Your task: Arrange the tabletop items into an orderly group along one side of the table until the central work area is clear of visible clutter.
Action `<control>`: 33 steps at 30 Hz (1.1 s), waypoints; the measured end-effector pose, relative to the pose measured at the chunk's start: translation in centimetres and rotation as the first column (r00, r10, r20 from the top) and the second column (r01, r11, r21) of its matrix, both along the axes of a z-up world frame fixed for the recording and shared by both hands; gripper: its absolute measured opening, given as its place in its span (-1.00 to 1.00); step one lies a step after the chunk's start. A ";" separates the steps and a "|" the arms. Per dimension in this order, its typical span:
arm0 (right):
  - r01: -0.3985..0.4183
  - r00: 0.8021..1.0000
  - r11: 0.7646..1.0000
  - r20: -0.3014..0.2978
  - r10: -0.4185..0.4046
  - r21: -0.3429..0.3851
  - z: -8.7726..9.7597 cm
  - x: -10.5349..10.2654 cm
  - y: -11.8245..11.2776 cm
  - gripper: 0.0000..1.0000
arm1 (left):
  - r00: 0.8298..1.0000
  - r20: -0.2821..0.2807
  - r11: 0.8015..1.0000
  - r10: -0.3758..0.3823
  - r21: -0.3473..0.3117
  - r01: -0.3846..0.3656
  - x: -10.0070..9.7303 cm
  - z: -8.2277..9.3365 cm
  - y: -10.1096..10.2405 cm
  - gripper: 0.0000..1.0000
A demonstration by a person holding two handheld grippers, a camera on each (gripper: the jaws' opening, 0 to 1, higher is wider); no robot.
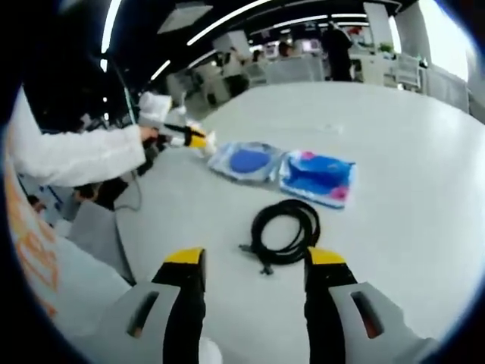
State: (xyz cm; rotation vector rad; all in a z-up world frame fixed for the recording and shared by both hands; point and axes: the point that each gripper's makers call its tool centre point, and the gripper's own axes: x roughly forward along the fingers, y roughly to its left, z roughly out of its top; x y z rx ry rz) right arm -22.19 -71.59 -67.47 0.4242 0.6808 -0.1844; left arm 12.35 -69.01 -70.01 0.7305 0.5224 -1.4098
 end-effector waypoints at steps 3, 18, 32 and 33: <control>-0.004 1.000 1.000 -0.011 0.004 0.012 -0.2 0.0 0.3 0.06 | 1.000 -0.003 1.000 -0.010 0.006 0.010 -0.5 0.3 0.4 -0.46; -0.011 1.000 1.000 -0.025 0.011 0.030 -0.6 -0.5 1.3 0.12 | 0.974 -0.142 0.982 0.175 -0.044 -0.183 -2.2 1.9 6.9 0.34; 0.007 0.999 0.999 -0.034 -0.005 0.048 -0.9 -2.3 2.9 0.20 | 0.912 -0.231 0.937 0.339 -0.006 -0.350 -3.6 1.4 15.3 0.90; 0.010 0.999 0.999 -0.036 -0.008 0.047 -0.9 -2.5 3.0 0.20 | 0.908 -0.232 0.933 0.348 -0.006 -0.359 -3.7 1.4 16.0 0.91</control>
